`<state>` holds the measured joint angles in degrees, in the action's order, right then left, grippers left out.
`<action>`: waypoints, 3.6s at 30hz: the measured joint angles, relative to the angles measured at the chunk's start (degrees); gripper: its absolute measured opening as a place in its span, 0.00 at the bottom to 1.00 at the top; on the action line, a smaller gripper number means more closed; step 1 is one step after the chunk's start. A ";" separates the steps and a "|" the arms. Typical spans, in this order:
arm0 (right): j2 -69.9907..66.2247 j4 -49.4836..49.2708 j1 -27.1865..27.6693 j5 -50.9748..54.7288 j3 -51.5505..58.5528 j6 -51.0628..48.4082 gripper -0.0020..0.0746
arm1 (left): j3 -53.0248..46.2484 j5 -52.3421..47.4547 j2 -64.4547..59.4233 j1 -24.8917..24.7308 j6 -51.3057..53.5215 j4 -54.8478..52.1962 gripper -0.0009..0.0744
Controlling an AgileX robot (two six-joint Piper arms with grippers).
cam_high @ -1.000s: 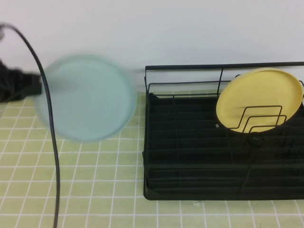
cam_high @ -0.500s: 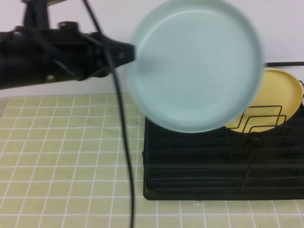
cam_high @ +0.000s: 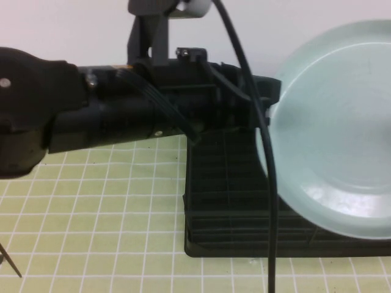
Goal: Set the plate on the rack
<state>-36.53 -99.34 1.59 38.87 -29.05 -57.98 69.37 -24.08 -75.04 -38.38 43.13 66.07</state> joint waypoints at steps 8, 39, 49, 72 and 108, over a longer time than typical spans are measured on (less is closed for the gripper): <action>-0.43 -0.12 0.00 0.17 0.00 -3.68 0.04 | 0.00 0.63 0.00 -0.23 0.66 0.22 0.01; -18.57 47.02 0.00 6.18 -37.68 -21.81 0.02 | 3.96 3.52 8.59 -0.23 3.44 -24.12 0.01; -32.84 65.45 0.00 13.88 -48.44 -33.39 0.02 | 3.68 -15.56 9.67 -0.23 -39.13 -75.96 0.01; -48.98 60.58 -4.49 2.92 -48.44 -50.21 0.02 | -20.91 -19.69 18.45 -0.23 -86.94 -119.07 0.01; -55.75 67.74 -4.49 1.87 -48.34 -43.49 0.50 | -21.25 -16.11 18.35 -0.23 -93.09 -119.25 0.01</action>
<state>-92.28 -31.60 -2.90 40.74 -77.39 -101.47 48.12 -40.19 -56.69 -38.61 -49.97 -53.18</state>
